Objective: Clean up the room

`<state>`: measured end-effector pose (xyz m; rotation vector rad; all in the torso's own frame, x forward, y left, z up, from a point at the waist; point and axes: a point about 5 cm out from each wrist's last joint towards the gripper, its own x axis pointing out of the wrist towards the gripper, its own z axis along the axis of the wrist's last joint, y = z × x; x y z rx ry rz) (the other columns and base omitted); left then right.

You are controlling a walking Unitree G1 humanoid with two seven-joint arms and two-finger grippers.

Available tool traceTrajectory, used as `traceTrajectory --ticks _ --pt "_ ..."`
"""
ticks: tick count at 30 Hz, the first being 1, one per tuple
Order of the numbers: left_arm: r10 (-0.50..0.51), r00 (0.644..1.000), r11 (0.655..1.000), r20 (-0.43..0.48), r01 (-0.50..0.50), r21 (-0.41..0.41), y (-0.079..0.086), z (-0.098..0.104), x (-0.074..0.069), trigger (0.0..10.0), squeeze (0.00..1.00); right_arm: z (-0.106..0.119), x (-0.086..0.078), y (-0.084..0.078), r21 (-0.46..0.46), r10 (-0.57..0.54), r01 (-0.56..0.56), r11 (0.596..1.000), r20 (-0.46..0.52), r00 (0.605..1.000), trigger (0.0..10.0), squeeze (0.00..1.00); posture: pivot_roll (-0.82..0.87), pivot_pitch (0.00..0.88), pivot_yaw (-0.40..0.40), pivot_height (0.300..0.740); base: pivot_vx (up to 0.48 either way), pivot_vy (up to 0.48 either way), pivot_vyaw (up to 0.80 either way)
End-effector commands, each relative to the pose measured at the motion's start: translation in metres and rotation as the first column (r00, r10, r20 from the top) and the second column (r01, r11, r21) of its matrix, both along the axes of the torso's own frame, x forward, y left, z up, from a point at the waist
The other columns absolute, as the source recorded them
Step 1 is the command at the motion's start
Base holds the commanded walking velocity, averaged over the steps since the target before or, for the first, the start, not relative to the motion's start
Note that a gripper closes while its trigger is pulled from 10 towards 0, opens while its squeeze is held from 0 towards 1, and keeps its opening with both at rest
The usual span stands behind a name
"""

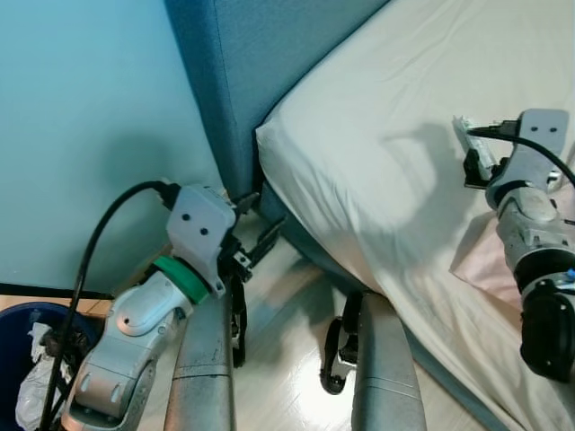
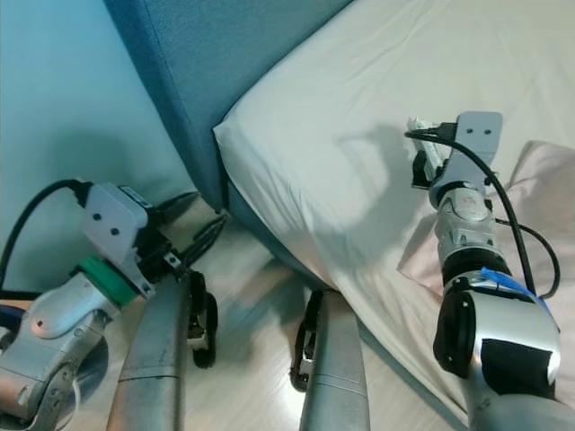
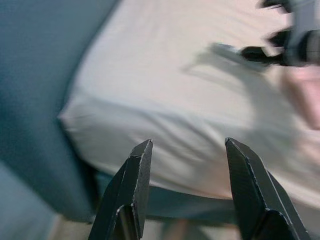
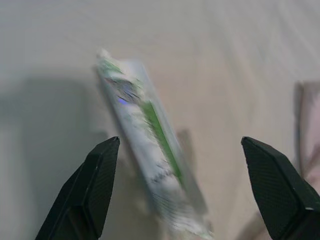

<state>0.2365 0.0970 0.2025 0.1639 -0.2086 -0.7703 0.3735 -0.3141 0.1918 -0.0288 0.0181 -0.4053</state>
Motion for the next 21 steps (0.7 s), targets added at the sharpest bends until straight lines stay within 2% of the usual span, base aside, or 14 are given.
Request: traceTrajectory --ticks 1,9,18,19,20,21 --pt "-0.062 0.997 0.998 -0.034 0.063 0.023 -0.007 -0.007 -0.009 10.0 0.00 -0.023 -0.014 -0.014 0.098 -0.058 0.063 0.993 -0.057 0.997 10.0 0.00 0.33 0.500 0.034 0.615 0.000 0.000 0.00" --pt "-0.064 0.997 0.996 -0.037 0.066 0.053 -0.005 -0.005 -0.009 10.0 0.00 -0.038 -0.024 -0.023 0.175 -0.085 0.100 0.979 -0.090 0.992 10.0 0.00 0.34 0.496 0.049 0.615 0.000 0.000 0.00" --pt "-0.046 0.998 0.997 -0.032 0.048 0.057 -0.002 -0.003 -0.006 10.0 0.00 -0.044 -0.027 -0.026 0.197 -0.094 0.114 0.974 -0.110 0.989 10.0 0.00 0.35 0.492 0.057 0.615 0.000 0.000 0.00" --pt "-0.040 0.999 0.998 -0.032 0.042 0.057 -0.002 -0.003 -0.005 10.0 0.00 -0.044 -0.027 -0.026 0.192 -0.087 0.107 0.976 -0.109 0.990 6.7 0.00 0.35 0.492 0.058 0.615 0.000 0.000 0.00" --pt "-0.037 0.999 0.998 -0.031 0.039 0.057 -0.002 -0.002 -0.005 10.0 0.00 -0.043 -0.027 -0.026 0.184 -0.083 0.103 0.978 -0.109 0.991 3.9 0.00 0.35 0.491 0.057 0.615 0.000 0.000 0.00" --pt "-0.037 0.999 0.998 -0.031 0.039 0.057 -0.002 -0.002 -0.005 10.0 0.00 -0.043 -0.027 -0.026 0.184 -0.083 0.103 0.978 -0.109 0.991 3.9 0.00 0.35 0.491 0.057 0.615 0.000 0.000 0.00"
